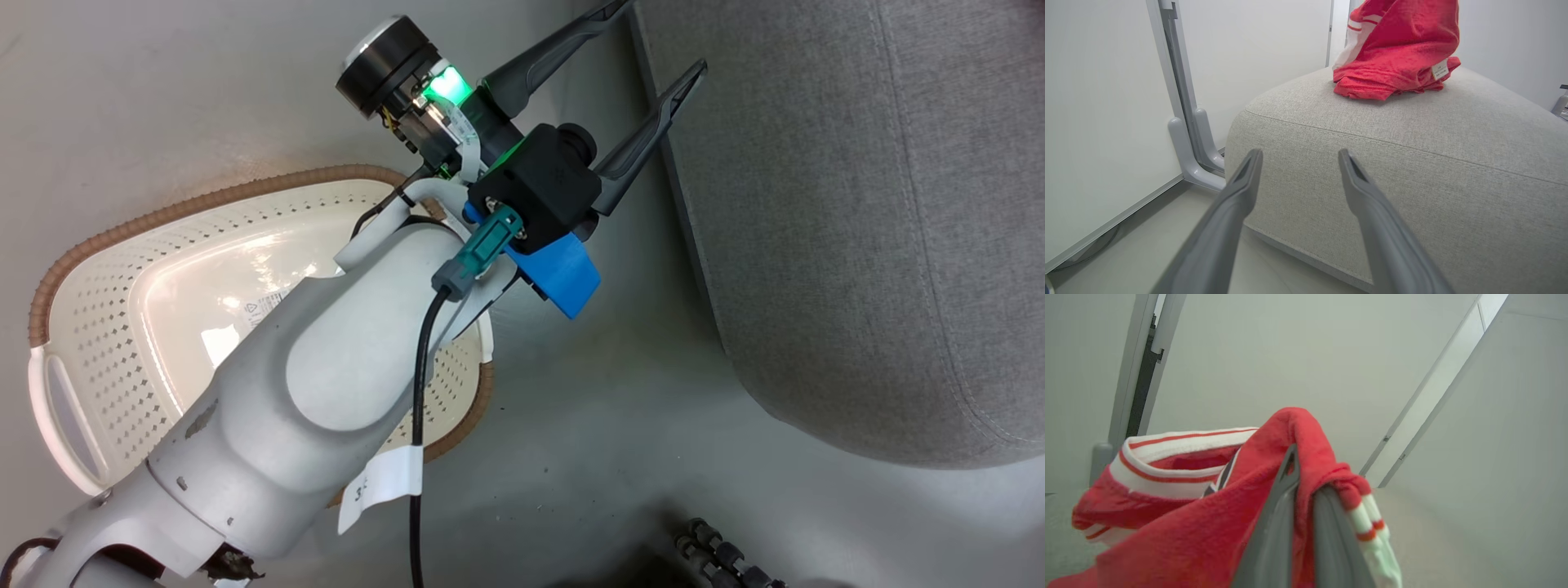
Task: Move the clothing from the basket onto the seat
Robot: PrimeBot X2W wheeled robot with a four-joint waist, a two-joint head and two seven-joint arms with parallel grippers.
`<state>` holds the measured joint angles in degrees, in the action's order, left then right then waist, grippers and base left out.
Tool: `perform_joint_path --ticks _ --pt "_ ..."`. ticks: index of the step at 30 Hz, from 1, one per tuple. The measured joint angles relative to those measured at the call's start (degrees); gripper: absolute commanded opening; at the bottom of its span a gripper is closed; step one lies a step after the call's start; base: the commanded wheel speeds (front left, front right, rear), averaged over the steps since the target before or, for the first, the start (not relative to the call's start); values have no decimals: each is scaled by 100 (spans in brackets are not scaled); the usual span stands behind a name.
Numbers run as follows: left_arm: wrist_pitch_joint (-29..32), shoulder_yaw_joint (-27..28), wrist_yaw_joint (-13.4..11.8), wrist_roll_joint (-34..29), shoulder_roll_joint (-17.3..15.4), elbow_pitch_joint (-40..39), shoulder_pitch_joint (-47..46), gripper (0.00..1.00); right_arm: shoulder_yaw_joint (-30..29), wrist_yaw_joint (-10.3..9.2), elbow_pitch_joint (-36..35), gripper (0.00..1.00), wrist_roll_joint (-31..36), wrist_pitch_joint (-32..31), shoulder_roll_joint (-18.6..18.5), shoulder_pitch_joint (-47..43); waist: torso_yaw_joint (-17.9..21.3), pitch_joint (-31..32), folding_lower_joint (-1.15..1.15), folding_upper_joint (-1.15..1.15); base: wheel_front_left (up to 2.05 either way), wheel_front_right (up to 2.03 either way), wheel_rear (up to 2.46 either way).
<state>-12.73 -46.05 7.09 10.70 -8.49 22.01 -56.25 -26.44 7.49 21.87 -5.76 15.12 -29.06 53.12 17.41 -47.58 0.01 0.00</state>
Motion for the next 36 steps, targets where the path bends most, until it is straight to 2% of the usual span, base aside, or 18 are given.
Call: perform_joint_path --ticks 8,15,17,18,23,30,36 --pt "31 -18 -52 34 -79 -79 -16 100 112 0 547 0 112 0 252 -197 -65 -115 0 0 0 0 0" --pt "57 -53 -92 51 -127 -108 -16 100 198 0 839 0 40 0 296 -242 -56 -149 0 0 0 0 0" --pt "59 -60 -96 79 -141 -101 -16 100 182 0 836 85 -21 0 315 -296 -45 -122 0 0 0 0 0" --pt "59 -65 -99 90 -145 -92 -16 100 172 0 850 100 -75 0 336 -319 -38 -100 0 0 0 0 0" --pt "-9 -75 -124 148 -112 -41 18 100 41 0 734 100 -220 0 447 -667 -24 77 0 0 0 0 0" --pt "-159 -73 -193 255 51 65 211 100 -305 0 258 100 -201 0 786 -1619 -92 472 -1 0 0 0 0" --pt "-219 69 -281 378 140 115 488 100 -461 0 -288 100 -136 0 910 -2256 -211 939 -1 0 0 0 0"
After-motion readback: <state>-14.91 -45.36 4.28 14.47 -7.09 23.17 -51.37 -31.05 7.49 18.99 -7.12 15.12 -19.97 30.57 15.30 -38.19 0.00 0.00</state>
